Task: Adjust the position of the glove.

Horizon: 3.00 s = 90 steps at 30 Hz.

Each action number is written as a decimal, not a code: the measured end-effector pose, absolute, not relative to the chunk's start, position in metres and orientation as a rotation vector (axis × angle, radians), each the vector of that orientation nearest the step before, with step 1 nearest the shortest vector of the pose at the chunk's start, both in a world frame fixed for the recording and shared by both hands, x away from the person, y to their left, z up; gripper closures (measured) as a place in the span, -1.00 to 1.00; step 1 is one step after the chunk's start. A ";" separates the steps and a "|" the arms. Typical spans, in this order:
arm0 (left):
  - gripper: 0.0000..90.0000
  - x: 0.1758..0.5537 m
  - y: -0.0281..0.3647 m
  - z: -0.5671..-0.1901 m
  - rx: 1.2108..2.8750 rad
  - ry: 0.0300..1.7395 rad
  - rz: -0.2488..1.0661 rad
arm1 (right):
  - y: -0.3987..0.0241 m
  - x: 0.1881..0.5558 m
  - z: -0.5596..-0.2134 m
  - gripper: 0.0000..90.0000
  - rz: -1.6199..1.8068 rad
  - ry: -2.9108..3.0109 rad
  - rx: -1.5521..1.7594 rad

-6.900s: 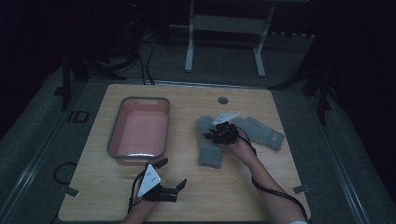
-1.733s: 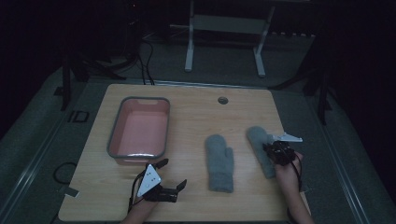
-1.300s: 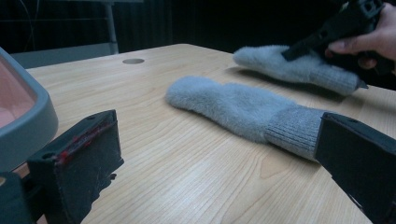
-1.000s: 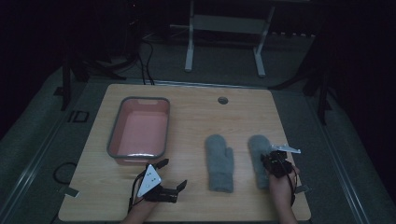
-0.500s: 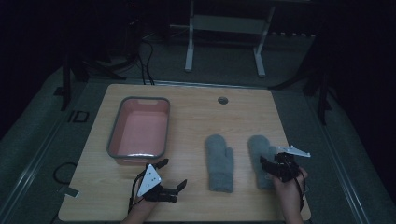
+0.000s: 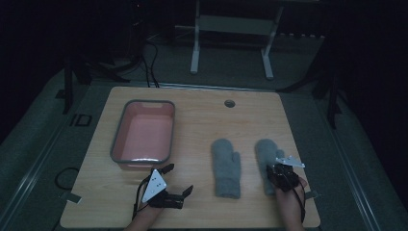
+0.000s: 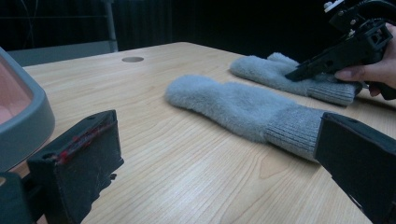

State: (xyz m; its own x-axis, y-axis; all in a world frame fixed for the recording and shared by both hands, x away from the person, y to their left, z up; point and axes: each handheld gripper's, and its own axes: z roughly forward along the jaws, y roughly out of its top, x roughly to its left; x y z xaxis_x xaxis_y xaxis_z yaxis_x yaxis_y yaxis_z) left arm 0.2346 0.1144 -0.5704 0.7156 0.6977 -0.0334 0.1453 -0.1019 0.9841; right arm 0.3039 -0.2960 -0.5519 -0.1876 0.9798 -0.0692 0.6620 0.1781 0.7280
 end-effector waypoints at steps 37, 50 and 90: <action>-0.97 0.234 0.118 -0.570 1.610 0.734 0.559 | -0.179 0.293 -0.478 0.84 1.065 1.833 1.612; -0.97 0.235 0.120 -0.569 1.583 0.735 0.528 | -0.145 0.278 -0.494 0.84 1.036 1.882 1.638; -0.97 0.242 0.089 -0.563 1.758 0.687 0.491 | -0.234 0.346 -0.485 -0.64 1.319 2.272 1.167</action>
State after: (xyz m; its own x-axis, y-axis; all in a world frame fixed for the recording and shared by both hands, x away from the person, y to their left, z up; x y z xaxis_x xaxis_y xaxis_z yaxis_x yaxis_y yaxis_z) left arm 0.2416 0.0893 -0.5628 0.7430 0.6691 -0.0167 0.2018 -0.2002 0.9587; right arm 0.3459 -0.2342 -0.4852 -0.6410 0.7512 0.1573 0.5091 0.2628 0.8196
